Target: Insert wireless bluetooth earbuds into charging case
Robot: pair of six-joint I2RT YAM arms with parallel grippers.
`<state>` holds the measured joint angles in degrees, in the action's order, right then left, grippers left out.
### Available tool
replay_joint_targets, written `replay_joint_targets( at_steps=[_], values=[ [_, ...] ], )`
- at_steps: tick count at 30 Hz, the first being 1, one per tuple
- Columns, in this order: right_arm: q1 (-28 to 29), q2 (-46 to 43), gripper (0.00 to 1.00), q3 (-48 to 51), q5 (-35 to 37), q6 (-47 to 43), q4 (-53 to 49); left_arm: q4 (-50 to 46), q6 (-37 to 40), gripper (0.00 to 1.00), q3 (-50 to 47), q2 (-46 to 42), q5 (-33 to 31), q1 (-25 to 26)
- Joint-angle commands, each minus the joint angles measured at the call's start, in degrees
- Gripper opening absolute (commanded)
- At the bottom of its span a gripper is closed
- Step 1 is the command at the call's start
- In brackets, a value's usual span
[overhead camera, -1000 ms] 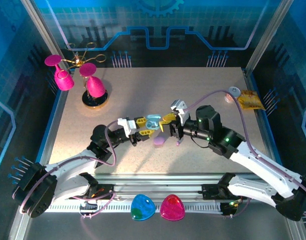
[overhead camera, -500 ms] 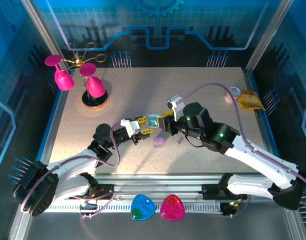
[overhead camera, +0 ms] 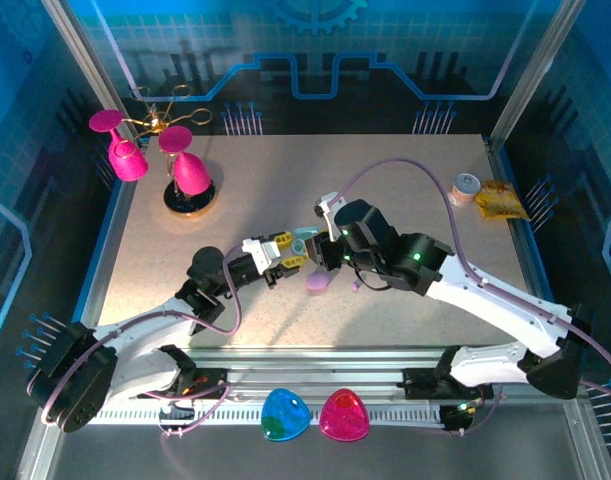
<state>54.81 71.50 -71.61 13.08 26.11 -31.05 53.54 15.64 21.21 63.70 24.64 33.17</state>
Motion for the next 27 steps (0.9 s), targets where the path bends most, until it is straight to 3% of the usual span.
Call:
replay_joint_targets(
  at_steps=[1,20,27],
  values=[
    [0.85,0.9,0.23,-2.55,0.28,0.8,-2.48,0.31,1.7,0.2,1.3,0.46,-0.52,0.41],
    [0.73,6.77,0.24,-6.77,2.4,-0.31,-7.42,-0.47,1.48,0.2,1.65,-0.39,0.15,0.38],
    [0.71,8.47,0.17,-8.58,3.01,0.05,-10.3,-1.89,1.44,0.2,2.26,-1.02,-0.23,0.37]
  ],
)
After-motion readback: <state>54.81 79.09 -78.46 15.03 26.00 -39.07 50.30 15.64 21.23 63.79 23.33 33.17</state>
